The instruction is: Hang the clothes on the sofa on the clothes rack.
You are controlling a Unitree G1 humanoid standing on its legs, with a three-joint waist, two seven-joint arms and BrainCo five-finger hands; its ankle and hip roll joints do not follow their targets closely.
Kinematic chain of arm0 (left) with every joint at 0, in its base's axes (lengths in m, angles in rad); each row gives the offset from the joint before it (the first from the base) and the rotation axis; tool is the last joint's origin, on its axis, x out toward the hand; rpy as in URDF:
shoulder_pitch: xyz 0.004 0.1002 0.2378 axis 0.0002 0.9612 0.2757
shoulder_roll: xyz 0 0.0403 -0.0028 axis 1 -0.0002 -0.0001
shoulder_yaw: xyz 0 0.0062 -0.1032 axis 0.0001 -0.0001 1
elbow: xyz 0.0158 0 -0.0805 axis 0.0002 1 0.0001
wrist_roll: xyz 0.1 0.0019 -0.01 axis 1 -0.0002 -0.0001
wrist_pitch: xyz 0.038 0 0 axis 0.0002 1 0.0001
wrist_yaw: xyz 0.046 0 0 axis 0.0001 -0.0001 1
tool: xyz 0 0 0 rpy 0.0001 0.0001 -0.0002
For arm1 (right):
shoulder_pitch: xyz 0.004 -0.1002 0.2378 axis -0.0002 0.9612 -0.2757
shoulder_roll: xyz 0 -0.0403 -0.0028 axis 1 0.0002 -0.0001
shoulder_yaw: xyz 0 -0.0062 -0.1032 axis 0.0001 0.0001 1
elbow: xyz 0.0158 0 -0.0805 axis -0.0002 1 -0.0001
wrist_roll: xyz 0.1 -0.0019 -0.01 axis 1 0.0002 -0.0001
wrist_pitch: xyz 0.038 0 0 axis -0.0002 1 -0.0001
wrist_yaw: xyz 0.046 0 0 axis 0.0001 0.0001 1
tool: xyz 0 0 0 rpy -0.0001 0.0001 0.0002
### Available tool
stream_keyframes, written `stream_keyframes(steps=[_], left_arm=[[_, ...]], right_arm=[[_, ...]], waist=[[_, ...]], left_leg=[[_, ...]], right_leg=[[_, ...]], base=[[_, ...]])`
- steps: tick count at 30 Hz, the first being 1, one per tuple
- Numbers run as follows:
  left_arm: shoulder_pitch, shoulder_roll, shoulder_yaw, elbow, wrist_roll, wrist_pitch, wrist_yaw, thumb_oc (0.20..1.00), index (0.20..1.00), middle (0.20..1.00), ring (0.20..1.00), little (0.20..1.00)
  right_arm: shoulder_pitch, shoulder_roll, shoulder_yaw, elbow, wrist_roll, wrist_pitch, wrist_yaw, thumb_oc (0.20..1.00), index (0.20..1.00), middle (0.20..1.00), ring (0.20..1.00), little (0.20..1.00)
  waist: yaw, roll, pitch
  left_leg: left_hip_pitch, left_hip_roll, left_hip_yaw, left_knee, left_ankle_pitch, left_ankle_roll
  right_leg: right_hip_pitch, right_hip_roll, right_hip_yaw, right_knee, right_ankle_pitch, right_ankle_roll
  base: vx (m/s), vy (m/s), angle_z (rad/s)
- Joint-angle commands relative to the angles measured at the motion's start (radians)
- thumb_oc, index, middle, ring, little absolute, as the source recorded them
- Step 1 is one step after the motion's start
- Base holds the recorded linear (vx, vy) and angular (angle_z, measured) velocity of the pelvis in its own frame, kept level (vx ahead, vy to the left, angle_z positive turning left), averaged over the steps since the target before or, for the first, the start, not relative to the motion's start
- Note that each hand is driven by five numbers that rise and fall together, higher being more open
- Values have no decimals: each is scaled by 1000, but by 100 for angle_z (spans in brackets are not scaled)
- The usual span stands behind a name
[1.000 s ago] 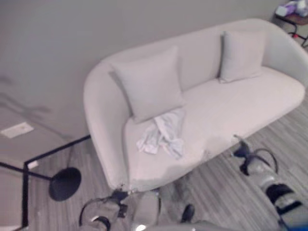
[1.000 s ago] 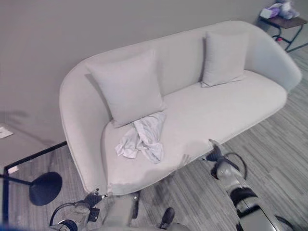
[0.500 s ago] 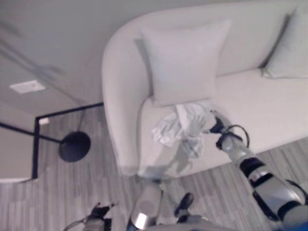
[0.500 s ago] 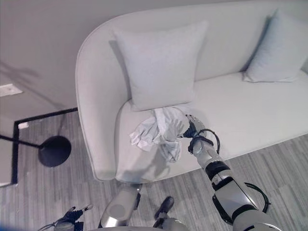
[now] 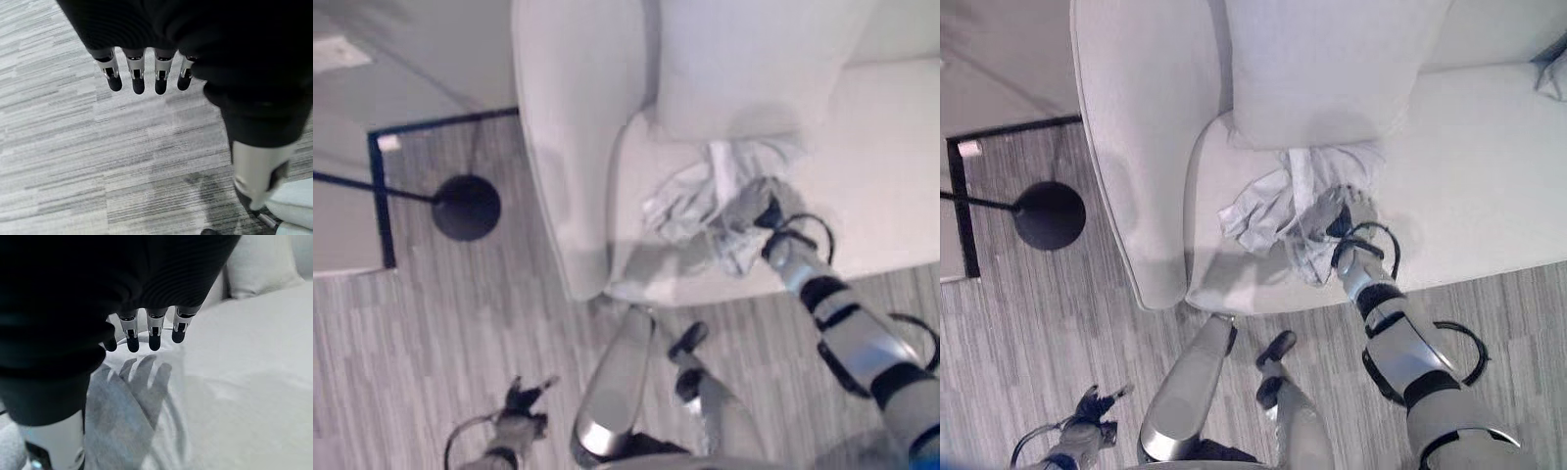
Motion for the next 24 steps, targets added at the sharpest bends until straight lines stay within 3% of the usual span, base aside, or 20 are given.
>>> stream_keyframes(steps=[1,2,8,12,16,17,18,19,24], left_arm=[[52,7,-74,-26,31,-32,88,1000,1000,1000,1000,1000],[60,11,-98,-44,50,-37,110,1000,1000,1000,1000,1000],[57,30,-138,-40,75,-39,139,1000,1000,1000,1000,1000],[62,35,-164,-52,103,-35,159,1000,1000,1000,1000,1000],[73,49,-190,-98,123,-34,190,1000,1000,1000,1000,1000],[94,68,-214,-145,147,-37,197,1000,1000,1000,1000,1000],[93,68,-215,-145,147,-36,197,1000,1000,1000,1000,1000],[96,77,-215,-147,152,-34,199,1000,1000,1000,1000,1000],[101,86,-198,-162,170,-20,213,1000,1000,1000,1000,1000]], right_arm=[[34,-82,31,-42,-65,47,-175,1000,1000,1000,1000,1000],[34,-82,10,-46,-37,37,-206,1000,1000,1000,1000,1000],[13,-63,22,14,60,-5,-173,1000,1000,1000,1000,1000],[11,13,74,126,35,25,-149,1000,1000,1000,1000,1000],[38,95,92,231,-7,64,-122,1000,1000,1000,1000,1000],[51,102,65,286,11,69,-84,533,533,533,533,533],[50,102,64,287,11,69,-84,416,416,416,416,416],[51,98,54,294,23,69,-74,200,200,200,200,200],[98,87,16,295,78,46,-52,200,200,200,200,200]], waist=[[15,18,-1],[14,16,-1],[8,18,-1],[3,16,-1],[1,34,-1],[9,66,-1],[10,66,-1],[12,75,-1],[15,84,-1]], left_leg=[[-139,-11,8,260,-173,40],[-170,-13,8,276,-178,42],[-256,-18,-10,317,-187,46],[-308,-19,-33,343,-189,54],[-370,-33,-59,391,-197,60],[-413,-38,-71,440,-209,71],[-414,-38,-72,443,-210,71],[-431,-39,-77,460,-213,73],[-416,-37,-88,462,-219,82]], right_leg=[[10,-34,36,56,-34,47],[-13,-31,29,69,-36,48],[-104,-31,-3,142,-57,42],[-161,-19,-18,183,-65,41],[-231,-17,-39,255,-96,33],[-288,-28,-58,331,-129,28],[-290,-28,-58,333,-131,28],[-311,-32,-64,363,-138,27],[-301,-28,-76,372,-153,24]], base=[[11,42,17],[17,39,16],[2,8,6],[6,-14,12],[12,-20,15],[-6,38,36],[-6,50,46],[-1,14,42],[15,-26,22]])
